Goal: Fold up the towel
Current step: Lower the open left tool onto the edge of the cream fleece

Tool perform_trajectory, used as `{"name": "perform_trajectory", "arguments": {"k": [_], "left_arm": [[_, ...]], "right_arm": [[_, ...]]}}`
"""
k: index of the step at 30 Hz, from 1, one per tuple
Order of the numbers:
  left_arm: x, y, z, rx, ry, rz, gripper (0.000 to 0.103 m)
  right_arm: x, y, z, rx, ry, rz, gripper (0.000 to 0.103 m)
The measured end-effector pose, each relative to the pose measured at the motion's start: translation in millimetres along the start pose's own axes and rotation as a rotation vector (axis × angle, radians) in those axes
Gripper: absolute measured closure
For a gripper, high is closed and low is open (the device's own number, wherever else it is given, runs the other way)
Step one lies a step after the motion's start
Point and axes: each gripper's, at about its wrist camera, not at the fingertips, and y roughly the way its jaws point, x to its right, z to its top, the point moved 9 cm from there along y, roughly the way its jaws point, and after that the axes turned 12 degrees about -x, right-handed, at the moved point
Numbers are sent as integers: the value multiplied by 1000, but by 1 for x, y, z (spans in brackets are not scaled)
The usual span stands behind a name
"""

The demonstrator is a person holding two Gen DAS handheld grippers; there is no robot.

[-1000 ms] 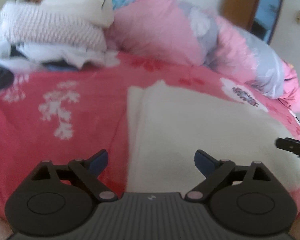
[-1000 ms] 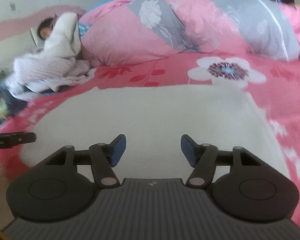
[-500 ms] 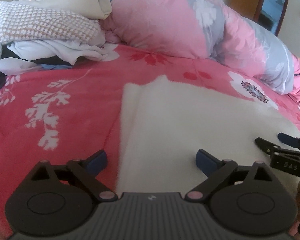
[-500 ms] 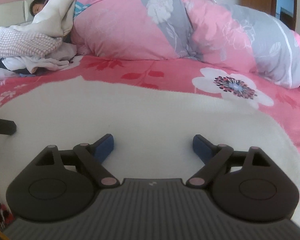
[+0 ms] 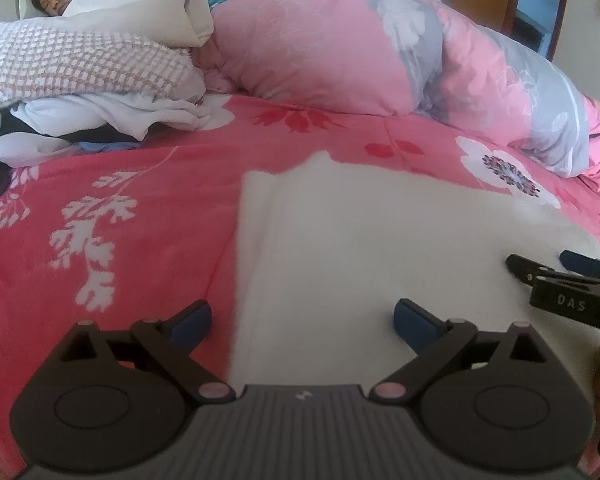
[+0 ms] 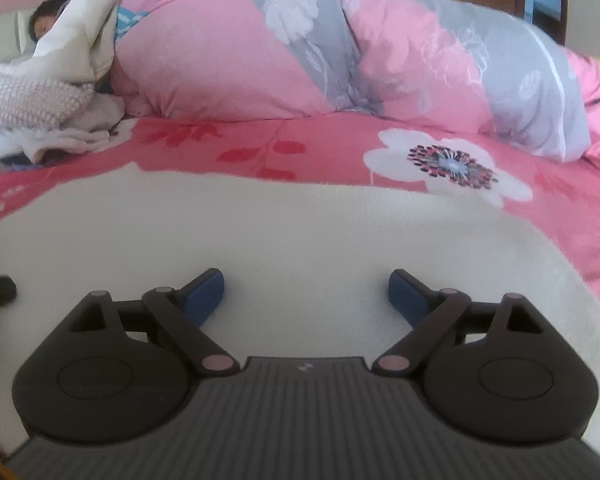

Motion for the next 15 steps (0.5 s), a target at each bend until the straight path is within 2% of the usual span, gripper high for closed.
{"name": "perform_trajectory", "arguments": {"k": [12,15], "left_arm": [[1,-13,-3,23,5,16,4],[0,-28,-10,57,-7,-22,4]], "right_arm": [[0,0,0,4,-13,-12,12],[0,0,0,7,-13,-10,12]]}}
